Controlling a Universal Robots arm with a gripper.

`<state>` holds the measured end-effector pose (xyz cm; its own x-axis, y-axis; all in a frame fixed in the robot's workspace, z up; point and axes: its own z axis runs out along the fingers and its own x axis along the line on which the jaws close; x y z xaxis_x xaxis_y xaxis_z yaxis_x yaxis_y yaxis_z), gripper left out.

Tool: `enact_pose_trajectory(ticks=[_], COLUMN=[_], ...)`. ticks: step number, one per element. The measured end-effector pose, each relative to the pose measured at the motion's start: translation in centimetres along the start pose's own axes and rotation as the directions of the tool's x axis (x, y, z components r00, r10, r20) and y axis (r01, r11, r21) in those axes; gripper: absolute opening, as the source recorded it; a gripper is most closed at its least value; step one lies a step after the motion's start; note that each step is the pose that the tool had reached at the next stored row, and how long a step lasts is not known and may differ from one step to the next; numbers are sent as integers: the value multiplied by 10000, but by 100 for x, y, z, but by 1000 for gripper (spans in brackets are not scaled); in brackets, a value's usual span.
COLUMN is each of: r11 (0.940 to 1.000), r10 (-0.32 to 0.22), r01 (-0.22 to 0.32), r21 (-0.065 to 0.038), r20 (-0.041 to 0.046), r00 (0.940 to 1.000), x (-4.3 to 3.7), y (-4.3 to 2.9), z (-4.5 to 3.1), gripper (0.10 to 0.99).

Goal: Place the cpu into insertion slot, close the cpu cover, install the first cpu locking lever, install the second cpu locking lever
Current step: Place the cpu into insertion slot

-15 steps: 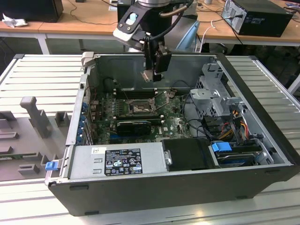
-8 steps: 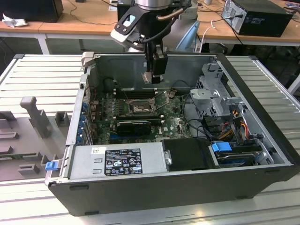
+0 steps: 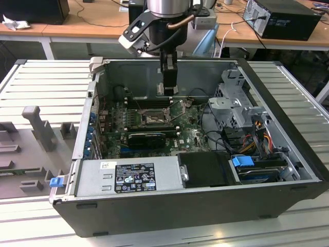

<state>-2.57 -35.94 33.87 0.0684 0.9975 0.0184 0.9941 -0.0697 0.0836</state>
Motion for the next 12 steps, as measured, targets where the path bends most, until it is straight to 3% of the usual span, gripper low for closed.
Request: enact_pose_trajectory(ticks=[5, 8, 12], r11=[10000, 9989, 9988], r10=[11, 470, 480], r01=[-11, -470, -480], r21=[1, -8, -7], r20=[1, 40, 43], r00=[10000, 9989, 9988], x=[-3, -5, -6], y=[-16, -26, -29], z=[164, 259, 293], gripper=[525, 525, 525])
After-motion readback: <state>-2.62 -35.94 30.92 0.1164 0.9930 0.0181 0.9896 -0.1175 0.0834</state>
